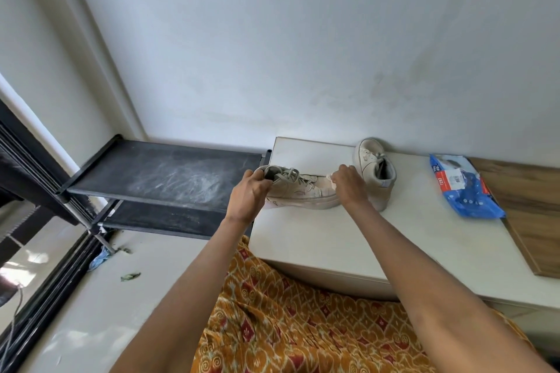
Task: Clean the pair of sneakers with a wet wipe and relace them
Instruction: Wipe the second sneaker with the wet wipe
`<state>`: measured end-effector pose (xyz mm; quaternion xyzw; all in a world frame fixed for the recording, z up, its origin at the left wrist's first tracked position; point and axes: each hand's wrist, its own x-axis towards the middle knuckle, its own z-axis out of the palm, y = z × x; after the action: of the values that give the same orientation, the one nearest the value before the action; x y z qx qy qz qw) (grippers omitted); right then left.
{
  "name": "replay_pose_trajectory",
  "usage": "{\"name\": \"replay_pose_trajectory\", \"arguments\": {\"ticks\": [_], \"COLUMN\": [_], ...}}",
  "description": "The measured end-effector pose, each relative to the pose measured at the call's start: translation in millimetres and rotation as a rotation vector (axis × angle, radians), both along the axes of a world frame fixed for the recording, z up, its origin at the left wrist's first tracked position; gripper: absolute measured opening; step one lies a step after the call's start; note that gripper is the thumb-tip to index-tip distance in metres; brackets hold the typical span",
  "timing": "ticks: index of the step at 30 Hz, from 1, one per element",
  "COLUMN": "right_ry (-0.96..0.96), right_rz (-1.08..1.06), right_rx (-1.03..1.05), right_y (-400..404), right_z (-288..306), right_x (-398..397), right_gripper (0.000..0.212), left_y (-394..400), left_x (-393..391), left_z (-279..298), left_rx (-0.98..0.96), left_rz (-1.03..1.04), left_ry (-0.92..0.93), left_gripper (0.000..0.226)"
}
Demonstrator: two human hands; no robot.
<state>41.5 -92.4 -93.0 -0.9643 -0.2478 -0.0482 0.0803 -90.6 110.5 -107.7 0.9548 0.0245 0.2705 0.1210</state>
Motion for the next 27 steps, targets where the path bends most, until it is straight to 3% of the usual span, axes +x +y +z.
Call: {"name": "replay_pose_trajectory", "arguments": {"ticks": [3, 8, 13, 17, 20, 27], "right_ry": [0.164, 0.351, 0.252, 0.271, 0.275, 0.422], "right_rz": [0.068, 0.133, 0.184, 0.372, 0.298, 0.219], "right_rx": [0.103, 0.024, 0.107, -0.094, -0.201, 0.067], "right_y": [9.4, -10.4, -12.8, -28.6, -34.8, -15.9], "right_z": [-2.2, 12.9, 2.3, 10.5, 30.0, 12.1], "right_x": [-5.3, -4.6, -13.3, -8.1, 7.2, -19.1], "right_gripper": [0.028, 0.035, 0.032, 0.03, 0.033, 0.023], "left_y": [1.9, 12.5, 5.4, 1.9, 1.8, -8.8], "left_x": [2.2, 1.3, -1.4, 1.3, 5.9, 5.7], "left_z": [-1.8, -1.6, -0.2, -1.9, -7.4, -10.6], "left_rx": [0.001, -0.008, -0.002, 0.046, 0.072, 0.096], "left_rz": [0.002, -0.095, -0.095, -0.069, -0.036, 0.046], "left_ry": [0.0, -0.006, -0.029, 0.011, 0.046, 0.096], "left_gripper": [0.004, 0.006, 0.007, 0.01, 0.012, 0.017]}}
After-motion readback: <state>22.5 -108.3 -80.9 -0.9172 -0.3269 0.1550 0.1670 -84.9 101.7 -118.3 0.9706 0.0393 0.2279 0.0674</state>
